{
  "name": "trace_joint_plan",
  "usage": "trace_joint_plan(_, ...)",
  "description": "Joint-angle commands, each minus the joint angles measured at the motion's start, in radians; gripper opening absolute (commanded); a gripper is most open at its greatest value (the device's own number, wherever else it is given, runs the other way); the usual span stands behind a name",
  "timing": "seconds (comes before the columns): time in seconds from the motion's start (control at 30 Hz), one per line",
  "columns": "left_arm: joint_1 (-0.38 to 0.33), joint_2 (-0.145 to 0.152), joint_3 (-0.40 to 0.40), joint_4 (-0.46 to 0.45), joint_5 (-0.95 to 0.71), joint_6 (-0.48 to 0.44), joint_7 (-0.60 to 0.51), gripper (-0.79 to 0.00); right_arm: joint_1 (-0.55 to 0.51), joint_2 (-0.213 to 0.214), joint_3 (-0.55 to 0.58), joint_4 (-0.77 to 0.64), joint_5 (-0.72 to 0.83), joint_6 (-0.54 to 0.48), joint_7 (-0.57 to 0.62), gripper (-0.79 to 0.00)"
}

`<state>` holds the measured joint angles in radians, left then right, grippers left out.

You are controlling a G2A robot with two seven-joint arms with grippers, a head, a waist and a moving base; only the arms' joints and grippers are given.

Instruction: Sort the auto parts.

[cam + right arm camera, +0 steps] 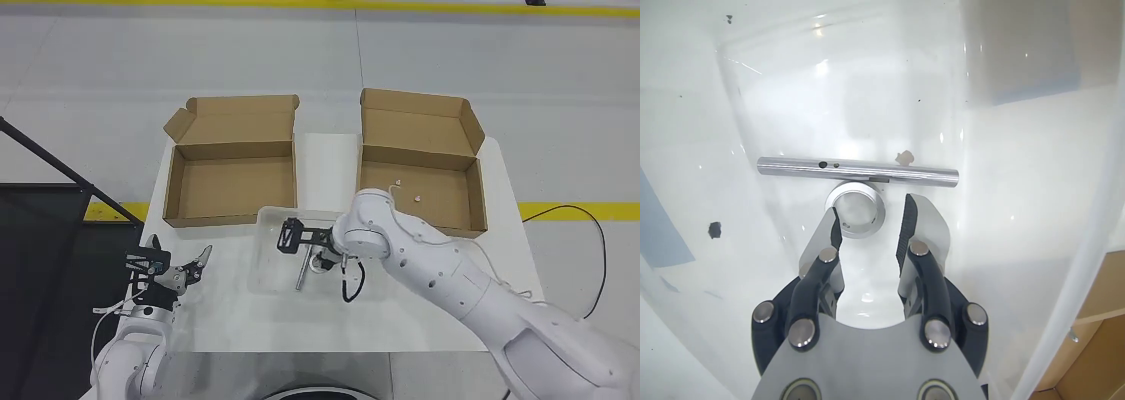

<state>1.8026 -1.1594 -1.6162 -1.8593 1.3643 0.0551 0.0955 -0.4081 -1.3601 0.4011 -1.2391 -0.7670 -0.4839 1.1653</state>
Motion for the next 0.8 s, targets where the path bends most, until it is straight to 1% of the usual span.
trace_joint_plan(0.0, 0.0, 0.0, 0.0, 0.0, 0.0, 0.0, 0.0, 0.0, 0.005, -0.01, -0.006, 0.017, 0.0, 0.012, 0.008, -0.44)
trace_joint_plan(0.17, 0.0, 0.0, 0.0, 0.0, 0.0, 0.0, 0.0, 0.0, 0.014, -0.031, -0.018, 0.053, -0.002, 0.022, 0.011, -0.499)
trace_joint_plan(0.3, 0.0, 0.0, 0.0, 0.0, 0.0, 0.0, 0.0, 0.0, 0.017, -0.045, -0.024, 0.077, -0.002, 0.019, 0.01, -0.566)
trace_joint_plan(0.47, 0.0, 0.0, 0.0, 0.0, 0.0, 0.0, 0.0, 0.0, 0.018, -0.061, -0.029, 0.105, 0.002, 0.017, 0.014, -0.6)
trace_joint_plan(0.53, 0.0, 0.0, 0.0, 0.0, 0.0, 0.0, 0.0, 0.0, 0.019, -0.066, -0.03, 0.114, 0.001, 0.013, 0.014, -0.646)
trace_joint_plan(0.57, 0.0, 0.0, 0.0, 0.0, 0.0, 0.0, 0.0, 0.0, 0.019, -0.068, -0.03, 0.118, 0.002, 0.012, 0.014, -0.683)
trace_joint_plan(0.6, 0.0, 0.0, 0.0, 0.0, 0.0, 0.0, 0.0, 0.0, 0.019, -0.071, -0.03, 0.122, 0.003, 0.009, 0.016, -0.739)
trace_joint_plan(0.63, 0.0, 0.0, 0.0, 0.0, 0.0, 0.0, 0.0, 0.0, 0.019, -0.073, -0.03, 0.126, 0.003, 0.007, 0.016, -0.748)
trace_joint_plan(0.67, 0.0, 0.0, 0.0, 0.0, 0.0, 0.0, 0.0, 0.0, 0.02, -0.075, -0.03, 0.13, 0.004, 0.006, 0.017, -0.785)
trace_joint_plan(0.77, 0.0, 0.0, 0.0, 0.0, 0.0, 0.0, 0.0, 0.0, 0.021, -0.08, -0.028, 0.137, 0.004, 0.001, 0.022, -0.785)
